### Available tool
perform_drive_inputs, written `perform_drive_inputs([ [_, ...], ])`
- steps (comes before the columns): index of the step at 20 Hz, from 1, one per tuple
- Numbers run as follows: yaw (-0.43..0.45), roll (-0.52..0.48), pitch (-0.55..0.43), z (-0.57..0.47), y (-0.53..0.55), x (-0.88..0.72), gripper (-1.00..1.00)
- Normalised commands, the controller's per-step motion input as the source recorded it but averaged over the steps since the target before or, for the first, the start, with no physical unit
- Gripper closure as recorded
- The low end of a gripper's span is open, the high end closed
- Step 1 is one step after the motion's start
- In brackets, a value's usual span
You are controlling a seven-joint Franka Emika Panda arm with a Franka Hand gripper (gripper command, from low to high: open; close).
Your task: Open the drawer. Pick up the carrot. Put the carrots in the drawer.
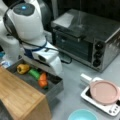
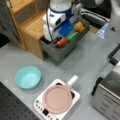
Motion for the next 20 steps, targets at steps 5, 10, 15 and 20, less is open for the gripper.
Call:
perform_drive_inputs([
  [5,-0.036,0.086,-0.148,-0.02,-0.01,-0.13,-1.00],
  [10,-0.075,0.078,-0.126,-0.01,0.04,-0.10,-1.00],
  [15,-0.217,0.081,-0.067,0.00,0.10,-0.08,-1.00],
  [20,-0.346,0.102,-0.056,-0.04,0.14,-0.08,-1.00],
])
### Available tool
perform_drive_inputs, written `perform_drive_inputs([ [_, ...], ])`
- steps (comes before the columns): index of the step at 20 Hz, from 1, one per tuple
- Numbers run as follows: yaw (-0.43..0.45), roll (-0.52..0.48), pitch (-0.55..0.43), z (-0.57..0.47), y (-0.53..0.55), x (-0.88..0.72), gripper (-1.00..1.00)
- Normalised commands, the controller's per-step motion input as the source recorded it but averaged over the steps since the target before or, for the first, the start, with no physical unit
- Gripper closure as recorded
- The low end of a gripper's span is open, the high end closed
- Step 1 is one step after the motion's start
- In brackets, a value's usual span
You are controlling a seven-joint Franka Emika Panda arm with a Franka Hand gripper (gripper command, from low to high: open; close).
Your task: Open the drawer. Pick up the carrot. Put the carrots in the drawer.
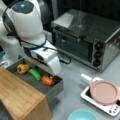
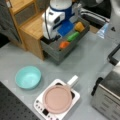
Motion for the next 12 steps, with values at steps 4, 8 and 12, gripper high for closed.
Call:
perform_drive_inputs([
  [4,-0.358,0.108,-0.088,-0.10,0.18,-0.09,-1.00],
  [8,-0.432,0.088,-0.133,-0.14,0.20,-0.12,-1.00],
  [12,-0.608,-0.068,-0.269,-0.12,0.27,-0.20,-1.00],
])
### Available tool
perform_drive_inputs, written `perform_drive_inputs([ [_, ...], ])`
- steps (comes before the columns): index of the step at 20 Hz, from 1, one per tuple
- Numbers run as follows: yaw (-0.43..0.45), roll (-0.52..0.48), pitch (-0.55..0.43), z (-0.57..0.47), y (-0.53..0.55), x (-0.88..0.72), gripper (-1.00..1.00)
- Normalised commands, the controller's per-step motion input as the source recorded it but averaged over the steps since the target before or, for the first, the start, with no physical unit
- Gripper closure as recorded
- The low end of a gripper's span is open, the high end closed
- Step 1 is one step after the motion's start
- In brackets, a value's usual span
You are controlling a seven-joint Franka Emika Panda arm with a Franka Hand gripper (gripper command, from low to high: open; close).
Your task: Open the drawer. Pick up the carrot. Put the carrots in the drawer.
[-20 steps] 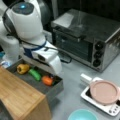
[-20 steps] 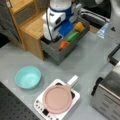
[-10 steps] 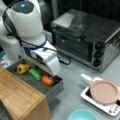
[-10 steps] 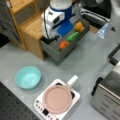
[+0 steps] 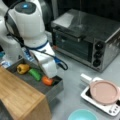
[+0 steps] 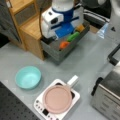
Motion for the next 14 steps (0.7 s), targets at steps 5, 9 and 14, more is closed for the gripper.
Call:
perform_drive_inputs([
  [5,-0.580,-0.210,-0.300,-0.10,0.26,-0.27,-1.00],
  [9,-0.377,-0.204,-0.265,-0.18,0.19,-0.29,-1.00],
  [14,-0.223,-0.082,-0.218,-0.22,0.11,-0.23,-1.00],
])
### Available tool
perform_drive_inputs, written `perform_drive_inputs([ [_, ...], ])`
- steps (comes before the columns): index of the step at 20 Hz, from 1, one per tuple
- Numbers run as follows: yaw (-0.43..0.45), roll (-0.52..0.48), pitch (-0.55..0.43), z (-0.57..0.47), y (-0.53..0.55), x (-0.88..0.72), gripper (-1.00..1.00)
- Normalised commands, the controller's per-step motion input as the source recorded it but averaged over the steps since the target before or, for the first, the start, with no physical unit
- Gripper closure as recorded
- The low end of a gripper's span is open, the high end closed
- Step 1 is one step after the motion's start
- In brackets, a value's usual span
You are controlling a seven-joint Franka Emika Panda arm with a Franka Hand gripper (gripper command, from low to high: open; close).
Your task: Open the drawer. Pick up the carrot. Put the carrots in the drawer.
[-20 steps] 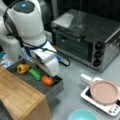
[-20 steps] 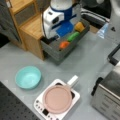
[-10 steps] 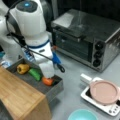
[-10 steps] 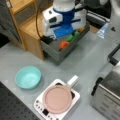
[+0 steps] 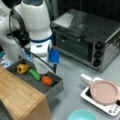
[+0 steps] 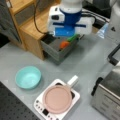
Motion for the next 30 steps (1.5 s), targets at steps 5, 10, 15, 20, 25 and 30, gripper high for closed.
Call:
perform_drive_inputs([
  [5,-0.508,0.052,-0.063,-0.10,0.24,-0.14,-1.00],
  [10,-0.541,0.189,0.131,0.01,0.27,-0.08,-1.00],
  [15,-0.326,0.222,0.032,0.08,0.06,0.03,-1.00],
  [20,-0.372,0.170,-0.079,0.01,0.00,0.06,-1.00],
  [25,-0.368,0.060,-0.097,-0.04,0.06,0.05,-1.00],
  [30,-0.137,0.058,-0.002,-0.04,0.06,-0.06,-1.00],
])
